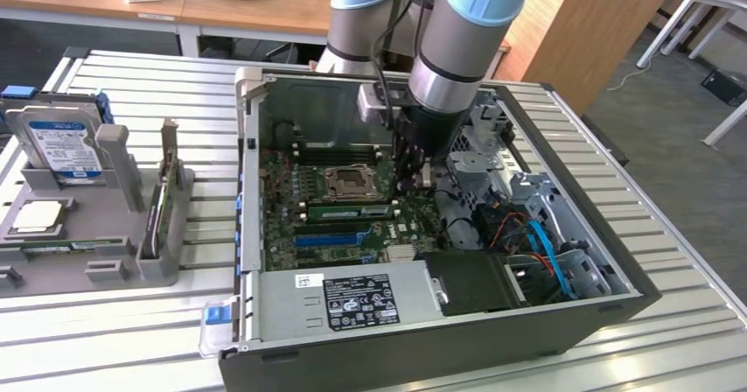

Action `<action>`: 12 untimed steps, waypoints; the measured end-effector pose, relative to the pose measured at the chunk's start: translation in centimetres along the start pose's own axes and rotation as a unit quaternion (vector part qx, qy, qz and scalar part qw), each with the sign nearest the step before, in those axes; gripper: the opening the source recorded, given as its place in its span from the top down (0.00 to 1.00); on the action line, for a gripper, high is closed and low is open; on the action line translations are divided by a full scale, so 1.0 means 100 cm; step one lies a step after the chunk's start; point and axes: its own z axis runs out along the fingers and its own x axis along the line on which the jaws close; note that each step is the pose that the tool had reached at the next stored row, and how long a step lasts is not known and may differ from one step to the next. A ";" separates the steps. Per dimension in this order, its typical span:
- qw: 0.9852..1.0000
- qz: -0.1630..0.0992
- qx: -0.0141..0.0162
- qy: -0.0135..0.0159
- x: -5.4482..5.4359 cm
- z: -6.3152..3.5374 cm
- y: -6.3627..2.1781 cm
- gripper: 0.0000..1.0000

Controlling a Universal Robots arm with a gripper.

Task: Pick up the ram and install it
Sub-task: 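Press down the ram until it locks into place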

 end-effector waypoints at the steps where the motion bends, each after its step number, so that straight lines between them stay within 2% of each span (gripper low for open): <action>1: 1.000 0.000 0.000 0.000 0.000 0.0010 0.0000 0.89; 12: 1.000 0.000 0.000 0.000 -0.004 0.0039 0.0000 0.89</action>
